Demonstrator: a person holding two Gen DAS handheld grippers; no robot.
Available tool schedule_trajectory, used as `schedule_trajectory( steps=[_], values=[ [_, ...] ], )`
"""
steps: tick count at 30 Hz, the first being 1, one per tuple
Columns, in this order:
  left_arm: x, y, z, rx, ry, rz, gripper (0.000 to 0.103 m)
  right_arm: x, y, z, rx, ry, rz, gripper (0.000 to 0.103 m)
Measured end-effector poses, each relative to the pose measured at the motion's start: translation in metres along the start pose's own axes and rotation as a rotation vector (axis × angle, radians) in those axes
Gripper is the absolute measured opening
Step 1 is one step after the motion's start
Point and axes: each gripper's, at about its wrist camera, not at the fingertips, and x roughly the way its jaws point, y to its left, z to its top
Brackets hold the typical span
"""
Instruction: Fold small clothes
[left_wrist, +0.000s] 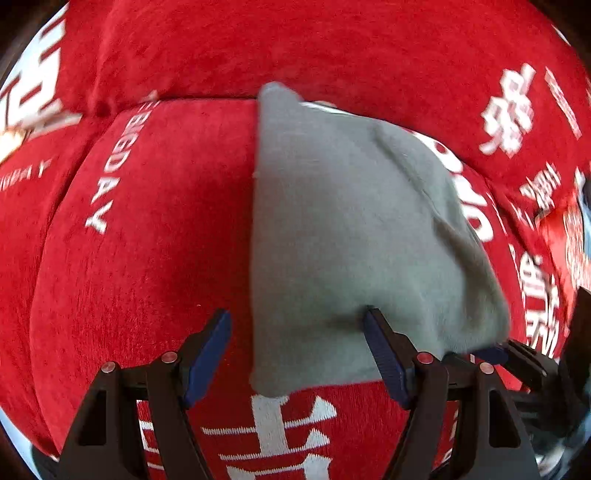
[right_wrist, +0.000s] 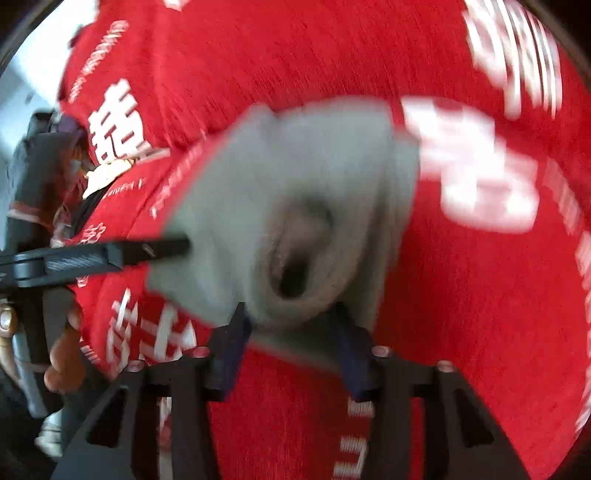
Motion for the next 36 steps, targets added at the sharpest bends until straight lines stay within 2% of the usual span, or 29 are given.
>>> schedule_trajectory(
  steps=[2, 3, 5, 6, 8, 9, 11, 14, 15, 16, 17, 18, 23, 26, 32, 34, 35, 36],
  values=[
    [-0.006, -0.007, 0.001, 0.033, -0.031, -0.005, 0.075, -0.013, -0.010, -0.012, 0.013, -0.032, -0.001, 0.045],
    [-0.007, -0.010, 0.003, 0.041, -0.042, -0.006, 0.075, -0.025, -0.011, -0.014, 0.007, -0.064, -0.037, 0.048],
    [0.001, -0.012, 0.008, 0.041, -0.029, 0.015, 0.075, -0.046, -0.008, -0.010, -0.013, -0.127, -0.098, 0.048],
    [0.005, -0.013, 0.009, 0.041, -0.023, 0.029, 0.075, -0.055, -0.006, -0.006, -0.020, -0.148, -0.103, 0.052],
    [0.009, -0.014, 0.008, 0.055, -0.028, 0.052, 0.075, -0.067, 0.004, 0.007, -0.036, -0.186, -0.100, 0.070],
    [0.011, -0.013, 0.008, 0.057, -0.026, 0.051, 0.078, -0.068, 0.009, 0.014, -0.045, -0.193, -0.100, 0.081],
    [0.017, -0.007, 0.006, 0.032, 0.001, 0.031, 0.080, -0.063, 0.023, 0.028, -0.095, -0.202, -0.109, 0.081],
    [0.025, 0.006, 0.001, -0.032, 0.043, -0.033, 0.080, -0.036, 0.033, 0.046, -0.115, -0.145, -0.098, 0.080],
    [0.025, 0.007, 0.000, -0.035, 0.044, -0.039, 0.080, -0.024, 0.034, 0.050, -0.099, -0.117, -0.080, 0.071],
    [0.026, 0.009, -0.001, -0.033, 0.048, -0.041, 0.080, -0.011, 0.031, 0.054, -0.077, -0.077, -0.045, 0.039],
    [0.026, 0.010, -0.002, -0.029, 0.052, -0.036, 0.080, 0.000, 0.029, 0.055, -0.061, -0.034, -0.015, 0.021],
    [0.027, 0.012, -0.003, -0.023, 0.056, -0.041, 0.080, 0.004, 0.026, 0.053, -0.048, -0.019, -0.030, 0.010],
    [0.020, 0.015, -0.013, -0.003, 0.079, -0.085, 0.080, -0.026, 0.006, 0.029, -0.009, -0.131, -0.031, 0.006],
    [0.015, 0.011, -0.019, 0.034, 0.108, -0.116, 0.080, -0.007, -0.016, 0.012, 0.041, -0.078, -0.038, 0.006],
    [-0.041, -0.008, 0.007, 0.045, -0.048, -0.246, 0.080, 0.000, -0.011, 0.010, 0.011, -0.101, -0.037, 0.006],
    [-0.041, -0.024, 0.021, 0.058, -0.074, -0.217, 0.080, -0.003, -0.012, 0.010, 0.007, -0.092, -0.026, 0.009],
    [-0.035, -0.035, 0.026, 0.081, -0.076, -0.168, 0.080, -0.004, -0.013, 0.011, 0.016, -0.088, -0.016, 0.009],
    [-0.024, -0.045, 0.029, 0.105, -0.072, -0.087, 0.080, -0.010, -0.015, 0.012, 0.032, -0.093, 0.005, 0.010]
  ],
)
